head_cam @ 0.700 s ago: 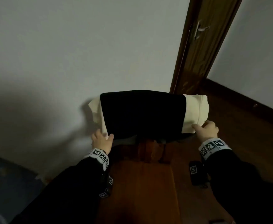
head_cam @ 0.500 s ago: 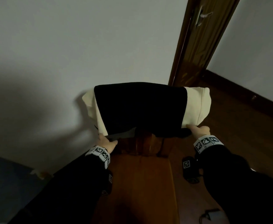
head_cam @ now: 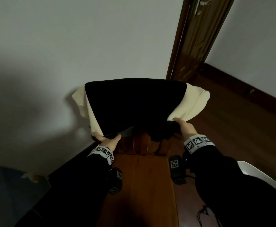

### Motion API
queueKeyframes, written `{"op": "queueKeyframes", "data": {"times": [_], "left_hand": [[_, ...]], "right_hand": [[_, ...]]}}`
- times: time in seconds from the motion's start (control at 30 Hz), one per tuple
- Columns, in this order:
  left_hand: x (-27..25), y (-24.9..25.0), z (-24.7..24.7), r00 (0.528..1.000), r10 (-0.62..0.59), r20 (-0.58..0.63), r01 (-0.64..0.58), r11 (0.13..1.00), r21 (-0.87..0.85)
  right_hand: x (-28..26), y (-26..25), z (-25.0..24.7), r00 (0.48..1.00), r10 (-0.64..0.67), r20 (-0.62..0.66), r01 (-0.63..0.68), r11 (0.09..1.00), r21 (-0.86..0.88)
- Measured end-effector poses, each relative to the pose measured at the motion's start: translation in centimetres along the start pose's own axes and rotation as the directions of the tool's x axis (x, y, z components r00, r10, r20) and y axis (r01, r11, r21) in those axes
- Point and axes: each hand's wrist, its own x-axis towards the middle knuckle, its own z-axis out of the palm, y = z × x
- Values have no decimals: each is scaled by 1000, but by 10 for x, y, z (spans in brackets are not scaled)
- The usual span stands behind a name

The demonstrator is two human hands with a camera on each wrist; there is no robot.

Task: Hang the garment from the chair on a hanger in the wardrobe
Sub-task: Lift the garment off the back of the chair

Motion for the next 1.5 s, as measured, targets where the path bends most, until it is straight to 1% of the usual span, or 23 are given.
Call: {"op": "queueKeyframes", "data": {"times": [0.07,0.17,0.27,0.3,0.37,0.4,0.5,0.53,0.57,0.67,0.7,0.73,0.77,0.8,0.83,0.9,0.97,1.0,1.1,1.2,1.3,1.37,1.5], "left_hand": [[-1,0,-1,1000,-2,3,2,996,-94],[0,-4,-6,1000,18,-3,-18,978,-209],[3,-4,-13,992,95,80,-81,983,-166],[3,0,-15,985,126,121,-106,981,-160],[-5,9,-24,964,198,180,-171,973,-157],[-11,15,-29,956,233,177,-206,966,-158],[-22,30,-42,916,389,99,-369,913,-177],[-26,36,-47,908,412,74,-395,902,-177],[-26,42,-51,890,455,37,-444,882,-158],[-30,56,-63,859,511,-8,-511,859,9],[-28,56,-66,863,505,-1,-504,861,73],[-23,55,-68,885,466,-19,-461,879,122],[-16,52,-68,902,428,-54,-417,897,146],[-8,50,-68,918,390,-77,-381,918,108],[-40,56,-80,909,408,-87,-404,913,59],[-60,60,-95,845,509,-164,-524,849,-69],[-70,56,-114,762,607,-224,-639,761,-112],[-75,54,-124,739,611,-283,-660,741,-123],[-86,52,-158,690,530,-493,-690,687,-228],[-125,58,-199,643,434,-631,-747,536,-393],[-170,52,-231,616,466,-635,-784,439,-439],[-205,40,-247,578,523,-626,-815,399,-420],[-261,0,-276,540,586,-604,-840,338,-424]], "right_hand": [[-9,-10,13,998,-37,54,35,999,34],[-32,-34,30,980,-175,93,158,973,169],[-69,-77,36,920,-388,58,368,904,216],[-81,-93,37,880,-470,77,440,864,244],[-106,-121,39,759,-635,145,560,749,354],[-118,-132,41,703,-688,182,583,703,407],[-148,-152,59,533,-783,320,608,617,499],[-156,-154,69,488,-798,354,625,603,496],[-162,-154,80,467,-798,380,642,602,475],[-177,-144,103,454,-782,426,639,620,456],[-180,-141,107,454,-777,436,621,627,470],[-183,-139,110,449,-771,451,595,635,493],[-187,-137,112,448,-764,464,571,644,509],[-190,-137,112,448,-758,474,549,652,523],[-193,-137,111,447,-757,478,544,653,526],[-203,-139,107,461,-764,451,545,645,536],[-210,-143,98,482,-778,403,536,625,567],[-212,-146,94,487,-787,379,531,612,586],[-222,-144,86,505,-787,354,564,611,555],[-238,-127,87,556,-744,371,591,668,453],[-262,-106,79,576,-714,400,568,700,433],[-284,-95,70,555,-706,440,565,708,424],[-339,-77,56,505,-689,520,576,717,392]]}}
